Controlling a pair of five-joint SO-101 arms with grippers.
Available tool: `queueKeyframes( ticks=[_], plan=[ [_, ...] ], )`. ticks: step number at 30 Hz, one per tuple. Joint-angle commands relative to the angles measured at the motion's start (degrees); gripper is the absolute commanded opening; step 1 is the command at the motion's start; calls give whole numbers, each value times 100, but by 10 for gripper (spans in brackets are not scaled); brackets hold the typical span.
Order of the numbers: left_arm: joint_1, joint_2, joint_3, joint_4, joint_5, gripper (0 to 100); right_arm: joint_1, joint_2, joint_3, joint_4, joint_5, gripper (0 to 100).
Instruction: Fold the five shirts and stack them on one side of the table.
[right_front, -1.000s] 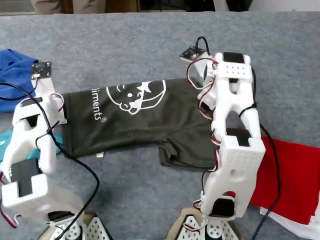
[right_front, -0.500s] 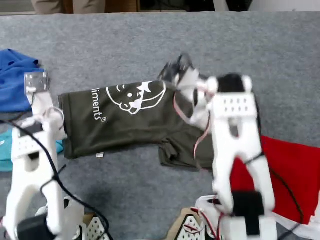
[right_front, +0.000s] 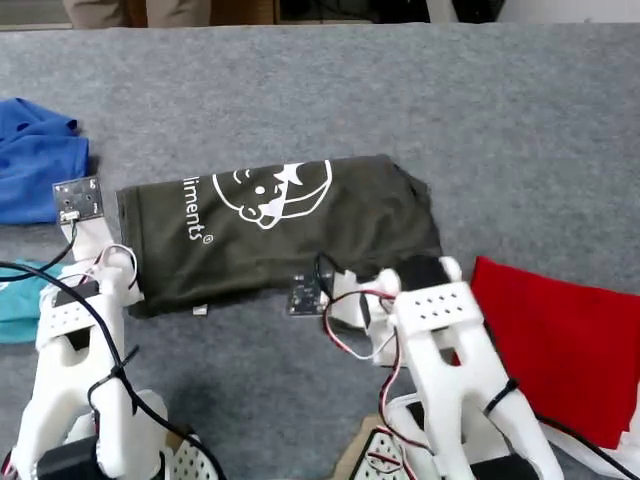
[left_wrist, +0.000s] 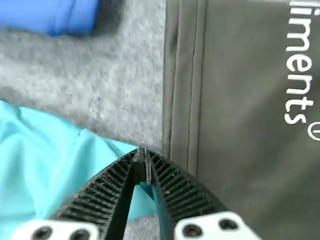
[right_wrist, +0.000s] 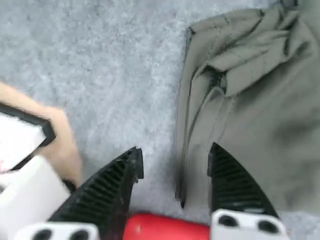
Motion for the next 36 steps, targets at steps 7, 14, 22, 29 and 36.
queueKeyframes(
  ticks=[7, 14, 22, 29, 36],
  plan=[
    [-18, 198, -229, -62, 35, 19, -48, 954, 48, -1099, 44, 228],
    [-18, 207, -229, -62, 35, 19, -31, 1666, 48, -1574, 62, 212],
    [-18, 215, -229, -53, 26, 19, 286, 2053, -277, -1820, 149, 104],
    [-18, 215, -229, -53, 26, 19, 778, 2466, -840, -1855, 149, 4],
    [-9, 215, -229, -53, 9, 19, 752, 2659, -2580, -211, 158, 4]
  ],
)
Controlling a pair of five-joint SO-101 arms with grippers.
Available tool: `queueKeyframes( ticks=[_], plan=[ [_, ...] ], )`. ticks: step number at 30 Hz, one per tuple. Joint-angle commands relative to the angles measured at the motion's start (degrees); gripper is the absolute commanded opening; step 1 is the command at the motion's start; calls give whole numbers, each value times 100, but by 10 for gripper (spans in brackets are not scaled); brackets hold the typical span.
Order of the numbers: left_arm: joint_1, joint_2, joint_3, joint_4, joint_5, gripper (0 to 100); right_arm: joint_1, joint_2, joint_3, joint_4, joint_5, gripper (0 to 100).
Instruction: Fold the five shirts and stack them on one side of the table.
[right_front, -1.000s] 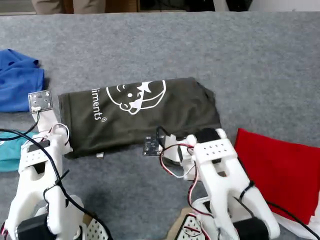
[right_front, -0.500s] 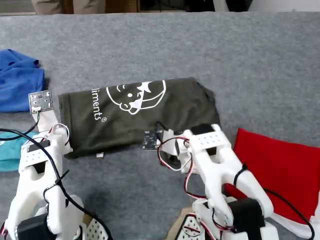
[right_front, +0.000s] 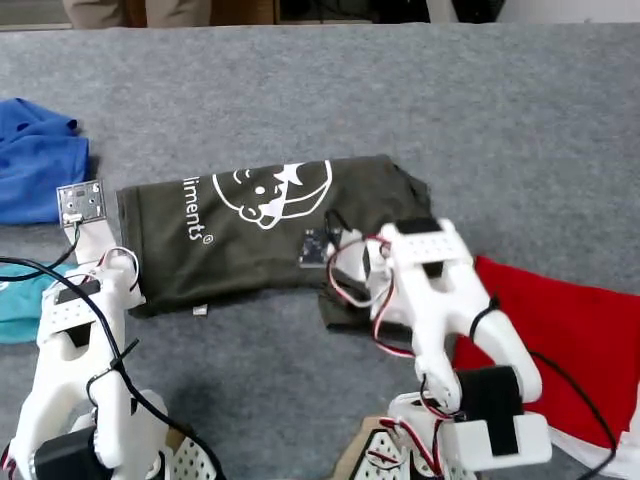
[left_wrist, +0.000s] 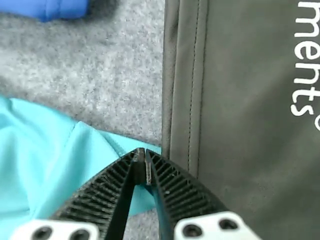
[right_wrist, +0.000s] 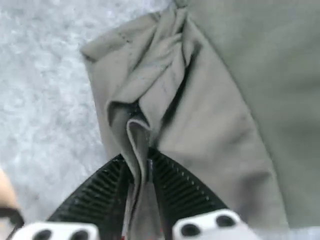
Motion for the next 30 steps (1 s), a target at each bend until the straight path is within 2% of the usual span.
queueKeyframes(
  ticks=[1, 5, 14, 18, 22, 24, 28, 30],
  plan=[
    [-9, 4, -220, -53, 9, 19, 110, 136, -1349, 967, 141, 4],
    [-9, 4, -220, -53, 9, 19, 13, 804, -2879, 1908, 352, 4],
    [-9, 4, -220, -53, 9, 19, -233, 3380, -6730, 3367, 571, 4],
    [-9, 4, -220, -53, 9, 19, -312, 4497, -8242, 3631, 818, 5],
    [-9, 13, -220, -53, 9, 19, -356, 5226, -9033, 3631, 888, 15],
    [-9, 13, -220, -53, 9, 19, -356, 5481, -9244, 3631, 888, 65],
    [-9, 13, -220, -53, 9, 19, -259, 5684, -9490, 3631, 862, 257],
    [-9, 13, -220, -53, 9, 19, -180, 5666, -9604, 3640, 862, 288]
  ],
)
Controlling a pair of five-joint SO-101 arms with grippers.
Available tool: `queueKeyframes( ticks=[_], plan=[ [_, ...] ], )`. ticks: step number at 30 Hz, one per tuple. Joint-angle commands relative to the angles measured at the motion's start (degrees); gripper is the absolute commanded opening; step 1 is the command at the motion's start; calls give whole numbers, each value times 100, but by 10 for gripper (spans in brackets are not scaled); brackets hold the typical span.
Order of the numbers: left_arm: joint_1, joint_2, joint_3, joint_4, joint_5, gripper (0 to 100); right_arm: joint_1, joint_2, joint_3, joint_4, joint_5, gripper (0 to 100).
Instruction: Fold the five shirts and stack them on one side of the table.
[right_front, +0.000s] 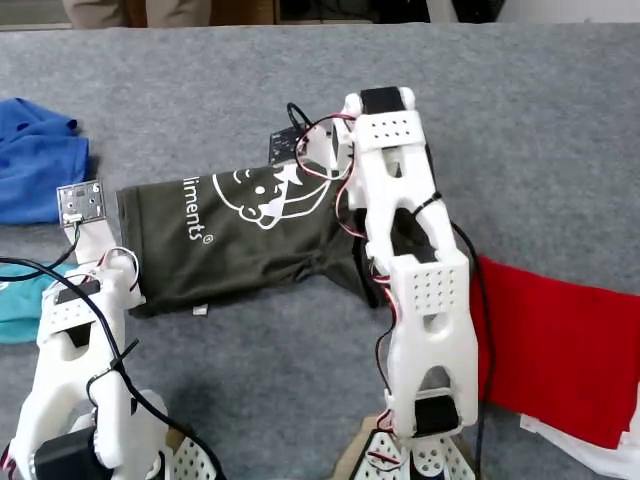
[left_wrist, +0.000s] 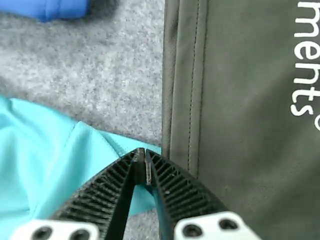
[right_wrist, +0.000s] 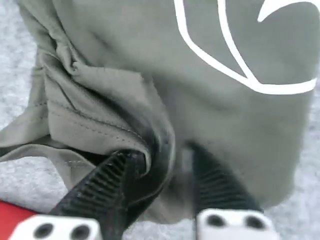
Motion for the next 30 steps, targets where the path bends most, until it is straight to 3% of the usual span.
queueKeyframes(
  ticks=[1, 18, 26, 30],
  plan=[
    [0, 13, -220, -53, 9, 19, 163, -110, -382, 123, 35, 288],
    [0, 13, -220, -53, 9, 19, 277, -3037, 2044, 123, 255, 224],
    [0, 13, -220, -53, 9, 19, 48, -5095, 4910, 53, 510, 224],
    [0, 13, -220, -53, 9, 19, -295, -6167, 6721, -527, 484, 224]
  ],
)
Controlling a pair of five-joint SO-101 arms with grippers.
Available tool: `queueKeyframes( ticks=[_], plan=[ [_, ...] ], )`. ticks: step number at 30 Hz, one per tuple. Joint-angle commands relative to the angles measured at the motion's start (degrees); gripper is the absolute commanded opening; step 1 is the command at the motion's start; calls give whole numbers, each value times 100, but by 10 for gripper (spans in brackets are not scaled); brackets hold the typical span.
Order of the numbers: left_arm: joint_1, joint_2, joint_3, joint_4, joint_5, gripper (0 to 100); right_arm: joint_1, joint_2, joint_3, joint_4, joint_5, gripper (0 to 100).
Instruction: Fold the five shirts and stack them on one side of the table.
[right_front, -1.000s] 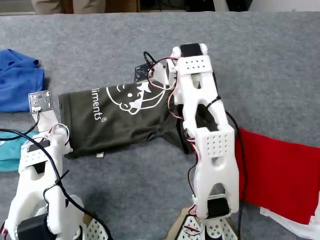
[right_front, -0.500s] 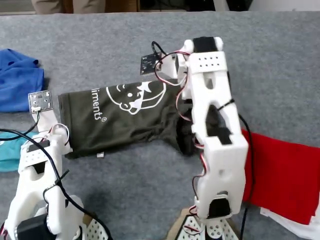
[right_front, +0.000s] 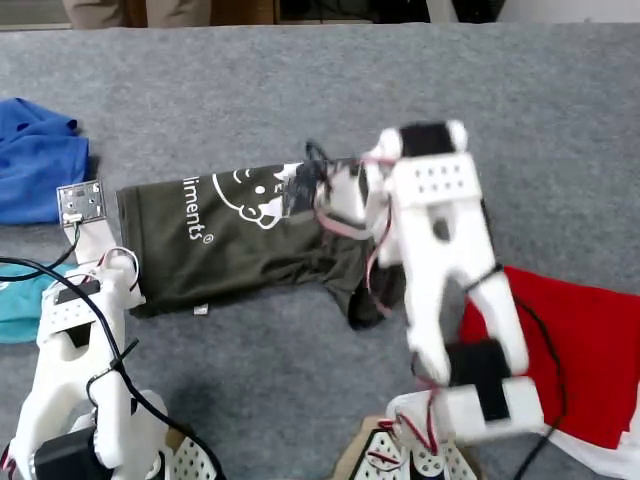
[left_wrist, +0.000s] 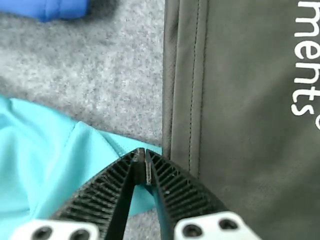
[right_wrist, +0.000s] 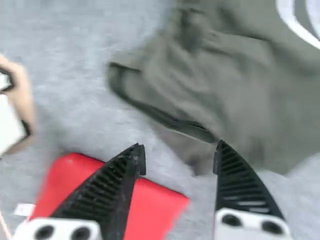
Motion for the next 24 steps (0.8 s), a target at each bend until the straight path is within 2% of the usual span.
queueKeyframes(
  ticks=[1, 6, 11, 19, 24],
  plan=[
    [0, 13, -220, -53, 9, 19, -330, -1182, 1622, -484, 26, 224],
    [0, 13, -220, -53, 9, 19, -787, -2149, 3222, -897, -158, 224],
    [0, 13, -220, -53, 9, 19, -840, -2378, 3943, -1187, -185, 224],
    [0, 13, -220, -53, 9, 19, -778, -1666, 4268, -2066, -193, 224],
    [0, 13, -220, -53, 9, 19, -426, -743, 4092, -2769, -237, 224]
  ],
)
